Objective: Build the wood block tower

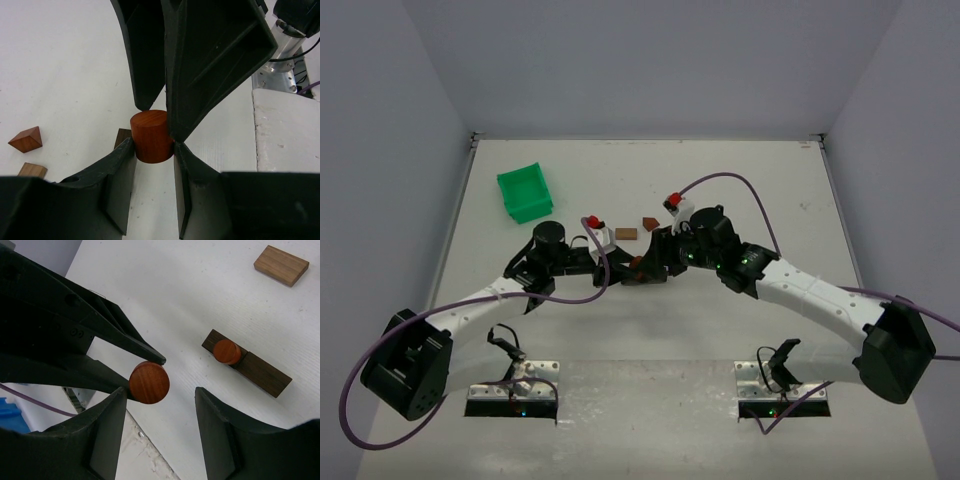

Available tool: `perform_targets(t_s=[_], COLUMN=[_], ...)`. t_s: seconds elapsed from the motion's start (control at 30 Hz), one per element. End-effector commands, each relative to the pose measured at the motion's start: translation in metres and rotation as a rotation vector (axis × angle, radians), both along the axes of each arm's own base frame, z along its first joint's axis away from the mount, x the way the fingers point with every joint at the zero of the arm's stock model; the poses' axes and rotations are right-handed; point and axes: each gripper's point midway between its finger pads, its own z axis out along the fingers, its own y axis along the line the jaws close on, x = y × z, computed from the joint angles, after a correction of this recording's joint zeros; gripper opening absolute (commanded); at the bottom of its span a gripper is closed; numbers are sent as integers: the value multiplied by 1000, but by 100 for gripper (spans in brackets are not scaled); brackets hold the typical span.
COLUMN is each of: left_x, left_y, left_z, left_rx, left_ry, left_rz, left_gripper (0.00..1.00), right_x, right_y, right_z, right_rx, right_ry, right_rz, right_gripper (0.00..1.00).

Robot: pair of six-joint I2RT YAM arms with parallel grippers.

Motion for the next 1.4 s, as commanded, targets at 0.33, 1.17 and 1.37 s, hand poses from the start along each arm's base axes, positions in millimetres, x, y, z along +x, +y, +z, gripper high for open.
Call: perform_targets(t_s=[0.33, 1.17, 1.37], left_x=[-3, -6, -4], left_y=[-6, -2, 2], left_z=[24, 30, 41], left_rx=[-47, -58, -84], left_ry=[-101, -123, -119], left_rz=[-35, -14, 36], left_gripper=[0, 0, 62], right_x=[5, 12, 30], right_y=[22, 25, 19], right_z=[45, 43, 62], right_rx=[132, 109, 9], right_ry=[-62, -98, -368], right_rz=[45, 57, 129], right_gripper=[50, 22, 11])
